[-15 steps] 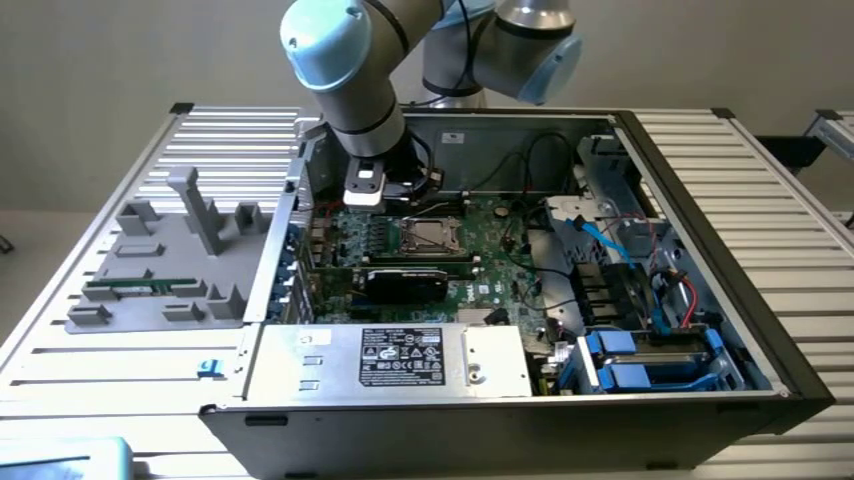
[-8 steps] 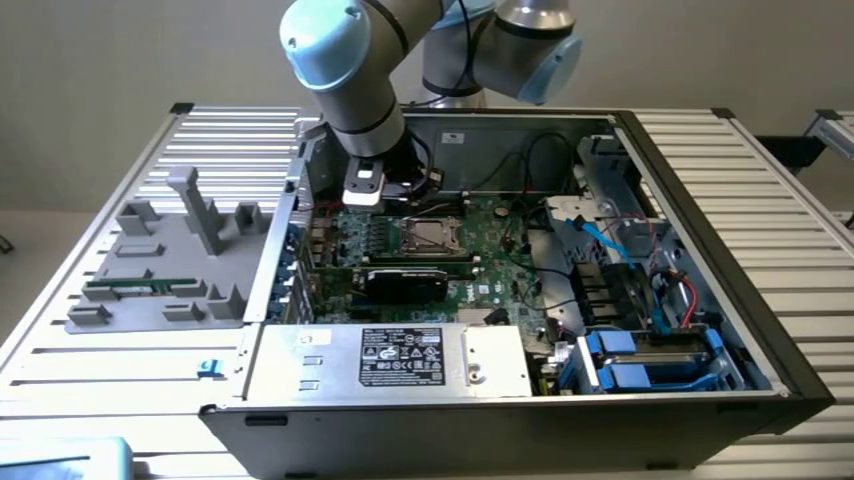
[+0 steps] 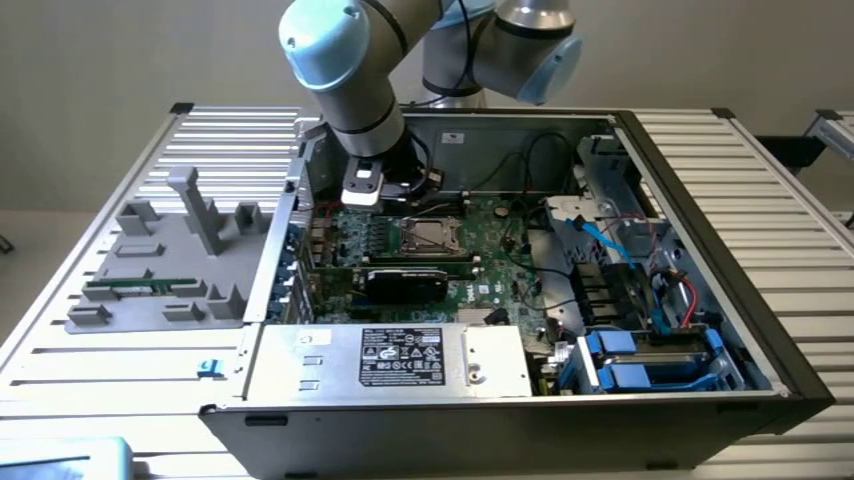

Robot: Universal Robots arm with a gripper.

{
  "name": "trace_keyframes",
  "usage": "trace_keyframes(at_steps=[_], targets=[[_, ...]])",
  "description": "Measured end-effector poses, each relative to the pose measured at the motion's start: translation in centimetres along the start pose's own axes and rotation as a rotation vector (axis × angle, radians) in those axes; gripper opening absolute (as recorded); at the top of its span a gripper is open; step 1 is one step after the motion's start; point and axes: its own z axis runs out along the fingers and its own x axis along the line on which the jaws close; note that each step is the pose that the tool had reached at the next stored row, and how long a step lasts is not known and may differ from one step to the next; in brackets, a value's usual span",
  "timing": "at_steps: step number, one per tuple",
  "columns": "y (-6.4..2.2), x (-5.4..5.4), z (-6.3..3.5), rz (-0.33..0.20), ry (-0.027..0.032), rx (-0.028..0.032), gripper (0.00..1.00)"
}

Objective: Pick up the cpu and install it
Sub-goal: 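Install the first cpu locking lever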

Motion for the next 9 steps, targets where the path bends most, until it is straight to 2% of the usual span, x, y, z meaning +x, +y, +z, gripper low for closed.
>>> trace_keyframes(at_steps=[4,9], targets=[[0.02,-0.11,-0.02,0.005,-0.0047,-0.002,0.11],[-0.06,-0.2,0.06,0.012,-0.0046,-0.0032,0.11]])
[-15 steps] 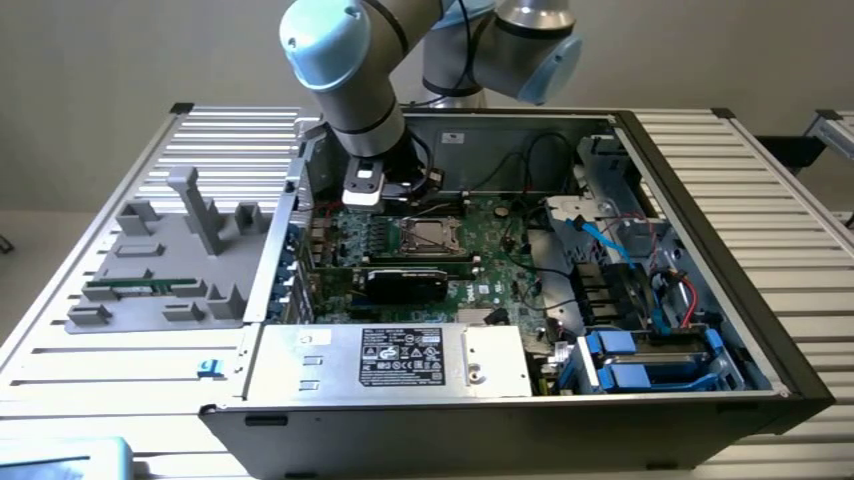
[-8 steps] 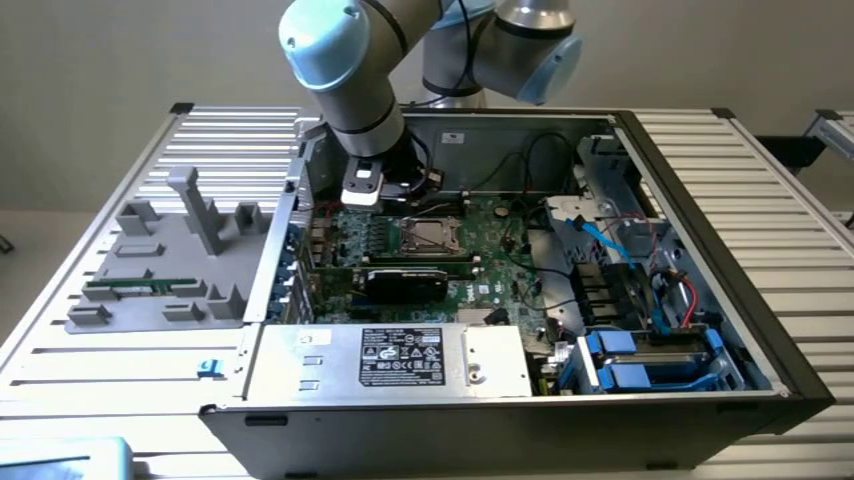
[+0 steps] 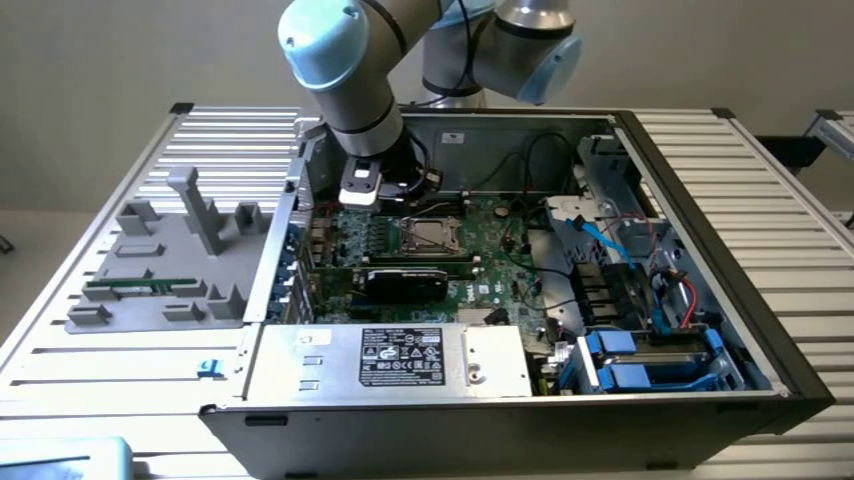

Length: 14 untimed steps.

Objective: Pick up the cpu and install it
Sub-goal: 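Install the first cpu locking lever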

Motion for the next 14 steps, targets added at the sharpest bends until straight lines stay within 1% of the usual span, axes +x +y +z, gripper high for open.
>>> trace_keyframes(at_steps=[14], targets=[[-0.09,0.1,0.08,0.023,0.0078,-0.0037,0.11]])
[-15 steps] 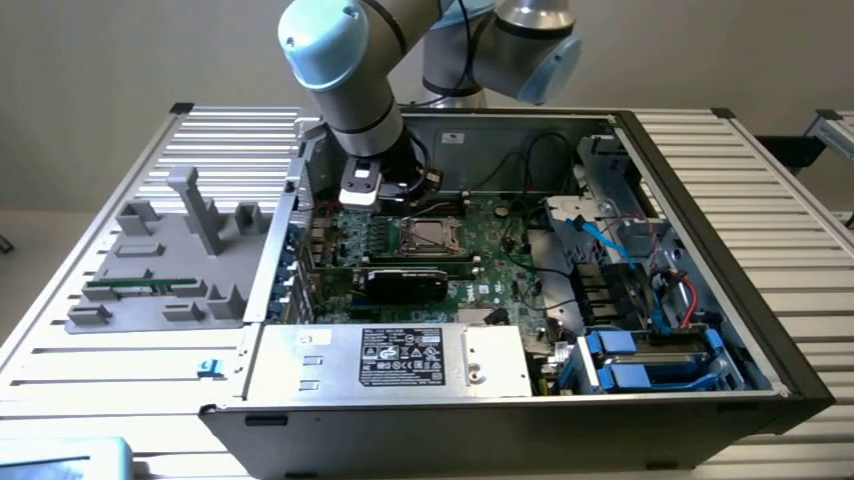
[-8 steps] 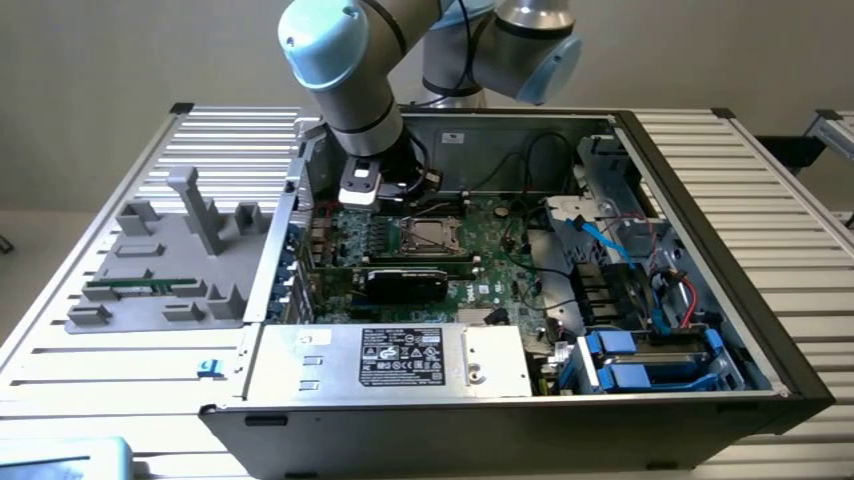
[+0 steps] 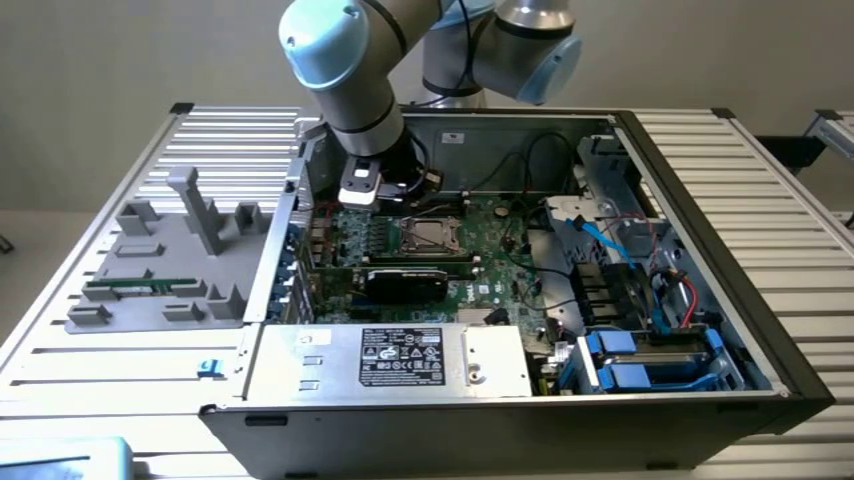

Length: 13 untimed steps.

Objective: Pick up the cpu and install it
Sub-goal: 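Install the first cpu locking lever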

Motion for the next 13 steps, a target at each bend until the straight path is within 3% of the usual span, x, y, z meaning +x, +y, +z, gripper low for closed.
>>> trace_keyframes(at_steps=[13], targets=[[-0.08,0.27,0.08,0.012,0.0047,-0.0019,0.11]])
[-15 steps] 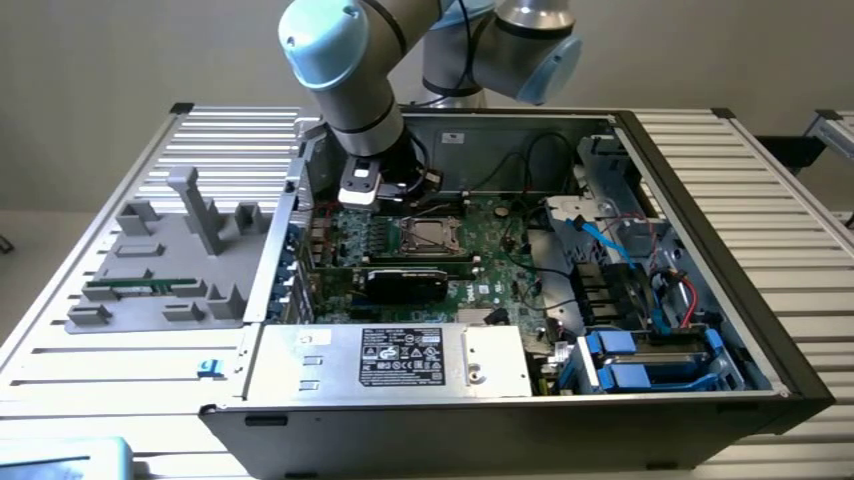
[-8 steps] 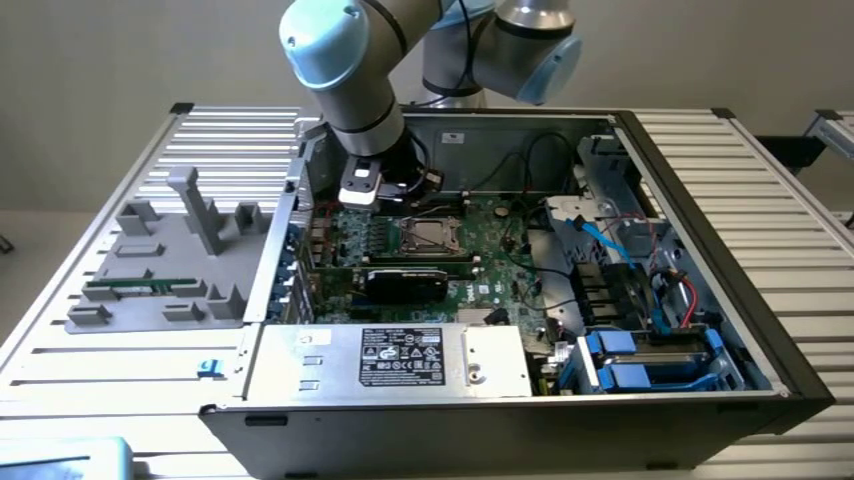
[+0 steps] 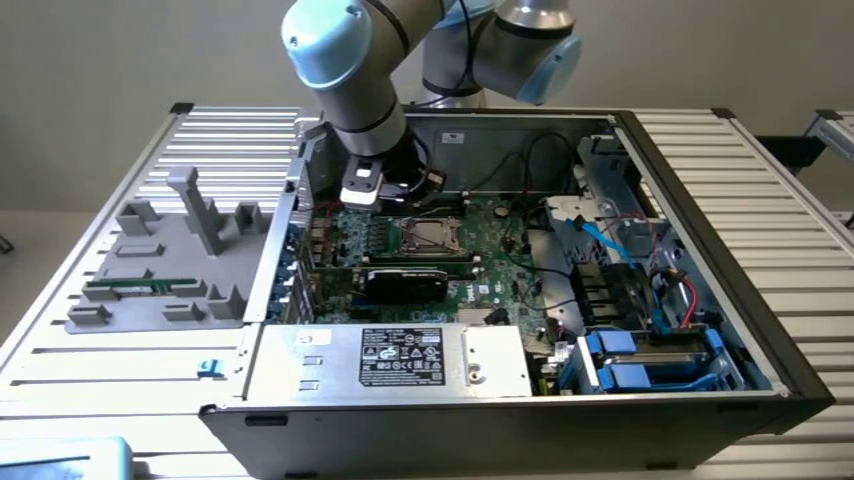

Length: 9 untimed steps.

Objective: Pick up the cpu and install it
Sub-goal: 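Install the first cpu locking lever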

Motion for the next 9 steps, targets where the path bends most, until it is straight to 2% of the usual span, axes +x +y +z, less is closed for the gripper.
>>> trace_keyframes(at_steps=[9], targets=[[-0.12,0.39,0.11,0.005,0.0014,-0.0011,0.11]])
